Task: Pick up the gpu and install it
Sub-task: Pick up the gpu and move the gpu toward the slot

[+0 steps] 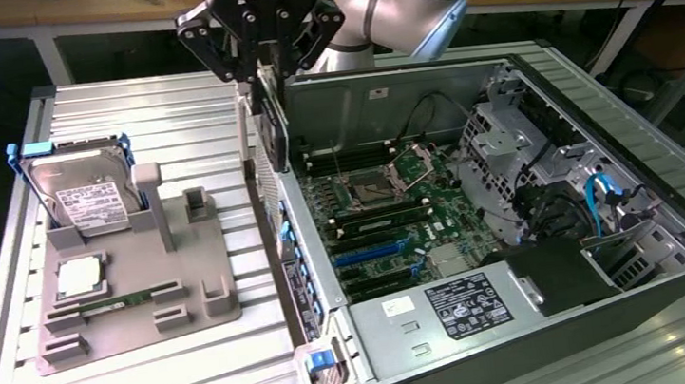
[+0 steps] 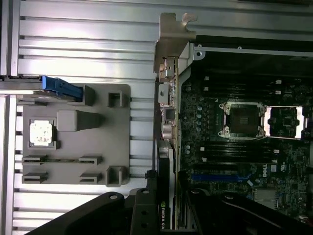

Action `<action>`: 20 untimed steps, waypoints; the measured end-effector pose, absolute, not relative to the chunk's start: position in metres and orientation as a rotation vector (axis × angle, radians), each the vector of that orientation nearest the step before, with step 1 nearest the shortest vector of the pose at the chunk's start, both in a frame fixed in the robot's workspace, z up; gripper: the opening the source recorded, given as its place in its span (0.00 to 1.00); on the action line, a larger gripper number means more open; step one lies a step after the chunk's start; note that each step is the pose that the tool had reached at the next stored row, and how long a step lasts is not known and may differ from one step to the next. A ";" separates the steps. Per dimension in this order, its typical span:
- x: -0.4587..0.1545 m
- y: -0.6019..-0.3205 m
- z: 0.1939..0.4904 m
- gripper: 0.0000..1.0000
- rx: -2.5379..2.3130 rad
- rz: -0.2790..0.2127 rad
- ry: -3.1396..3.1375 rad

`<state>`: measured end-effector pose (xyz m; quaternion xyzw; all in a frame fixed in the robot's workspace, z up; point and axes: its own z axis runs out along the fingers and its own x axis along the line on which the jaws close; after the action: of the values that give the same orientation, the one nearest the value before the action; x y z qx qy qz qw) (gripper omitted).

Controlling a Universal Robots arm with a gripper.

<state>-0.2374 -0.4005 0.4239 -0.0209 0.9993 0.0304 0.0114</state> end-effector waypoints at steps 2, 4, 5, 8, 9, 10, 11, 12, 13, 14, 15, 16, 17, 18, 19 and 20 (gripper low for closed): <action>-0.233 -0.401 0.424 0.27 -0.065 0.097 3.117; -0.228 -0.401 0.424 0.27 -0.065 0.099 3.116; -0.225 -0.401 0.424 0.27 -0.065 0.100 3.116; -0.211 -0.401 0.424 0.27 -0.065 0.106 3.116; -0.207 -0.401 0.424 0.27 -0.065 0.107 3.116; -0.205 -0.401 0.424 0.27 -0.065 0.107 3.116; -0.202 -0.401 0.424 0.27 -0.065 0.108 3.116; -0.200 -0.401 0.424 0.27 -0.065 0.109 3.116; -0.197 -0.401 0.424 0.27 -0.065 0.109 3.116; -0.195 -0.401 0.424 0.27 -0.065 0.110 3.116; -0.191 -0.401 0.424 0.27 -0.065 0.111 3.116; -0.188 -0.401 0.423 0.27 -0.065 0.112 3.116; -0.186 -0.401 0.423 0.27 -0.065 0.112 3.116; -0.183 -0.401 0.423 0.27 -0.065 0.113 3.116; -0.181 -0.401 0.423 0.27 -0.065 0.113 3.116; -0.179 -0.401 0.423 0.27 -0.065 0.114 3.116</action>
<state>-0.1788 -0.4005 0.4234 -0.0209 0.9991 0.0365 0.0115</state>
